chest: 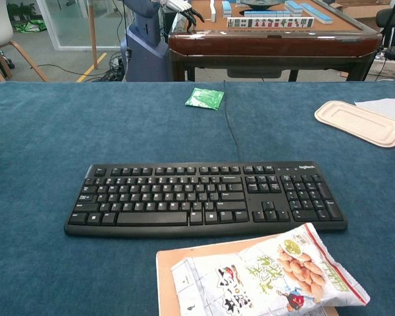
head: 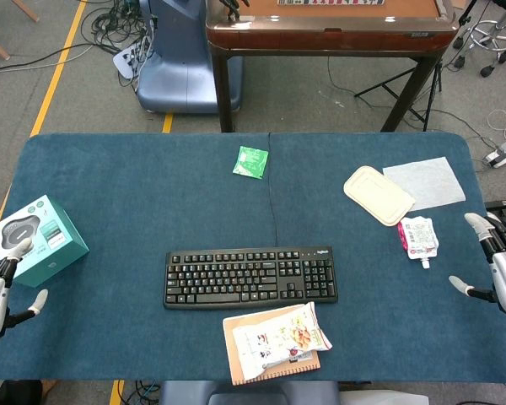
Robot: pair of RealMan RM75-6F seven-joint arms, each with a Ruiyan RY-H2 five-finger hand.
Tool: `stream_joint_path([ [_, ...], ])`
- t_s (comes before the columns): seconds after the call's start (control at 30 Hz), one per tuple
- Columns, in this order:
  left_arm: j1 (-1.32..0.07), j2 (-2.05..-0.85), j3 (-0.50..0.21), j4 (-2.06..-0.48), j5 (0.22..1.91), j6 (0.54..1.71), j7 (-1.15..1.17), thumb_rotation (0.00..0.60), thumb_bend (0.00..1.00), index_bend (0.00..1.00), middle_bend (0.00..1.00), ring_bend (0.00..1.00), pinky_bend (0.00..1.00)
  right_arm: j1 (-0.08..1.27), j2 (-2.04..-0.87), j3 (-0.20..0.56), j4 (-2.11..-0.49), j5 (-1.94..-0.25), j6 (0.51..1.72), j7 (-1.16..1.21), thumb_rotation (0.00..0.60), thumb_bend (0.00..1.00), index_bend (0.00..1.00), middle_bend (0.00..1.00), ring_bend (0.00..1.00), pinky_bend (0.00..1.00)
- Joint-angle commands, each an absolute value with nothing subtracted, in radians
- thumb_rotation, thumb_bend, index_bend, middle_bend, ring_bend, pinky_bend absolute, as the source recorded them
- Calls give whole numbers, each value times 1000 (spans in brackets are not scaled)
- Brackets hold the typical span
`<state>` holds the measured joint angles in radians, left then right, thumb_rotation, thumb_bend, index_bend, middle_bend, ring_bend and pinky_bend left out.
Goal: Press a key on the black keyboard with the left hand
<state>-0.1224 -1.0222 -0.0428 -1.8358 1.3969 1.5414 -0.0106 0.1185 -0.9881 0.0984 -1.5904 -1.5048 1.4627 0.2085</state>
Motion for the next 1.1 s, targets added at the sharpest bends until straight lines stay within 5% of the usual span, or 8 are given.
stream_joint_path([
  [0.03, -123, -1021, -44, -1832, 1401, 1534, -10, 600, 279, 39, 167, 221, 233, 118, -988, 98, -1592, -1506, 1464, 207, 600, 106, 53, 129, 83, 68],
  [0.13, -126, -1021, -48, -1810, 1442, 1539, -33, 600, 279, 45, 181, 267, 253, 117, -982, 100, -1597, -1505, 1467, 202, 600, 105, 53, 129, 83, 68],
  [0.23, -139, -1016, -49, -1774, 1498, 1534, -86, 600, 279, 63, 264, 377, 431, 118, -973, 105, -1606, -1507, 1475, 196, 600, 106, 53, 129, 83, 68],
  [0.4, -191, -993, -40, -1734, 1605, 1486, -183, 600, 279, 110, 559, 640, 772, 125, -969, 113, -1621, -1503, 1473, 180, 600, 105, 53, 129, 84, 68],
  [0.5, -239, -971, -32, -1730, 1670, 1436, -244, 600, 302, 135, 733, 786, 886, 131, -966, 112, -1630, -1508, 1465, 169, 600, 106, 53, 129, 83, 67],
  [0.7, -365, -913, 6, -1743, 1784, 1268, -356, 600, 453, 130, 851, 904, 989, 129, -965, 110, -1641, -1504, 1466, 156, 600, 106, 53, 130, 83, 68],
  [1.1, -604, -935, -21, -1816, 1765, 935, -323, 600, 585, 93, 956, 1000, 1000, 133, -971, 108, -1641, -1496, 1454, 147, 600, 105, 53, 129, 84, 68],
])
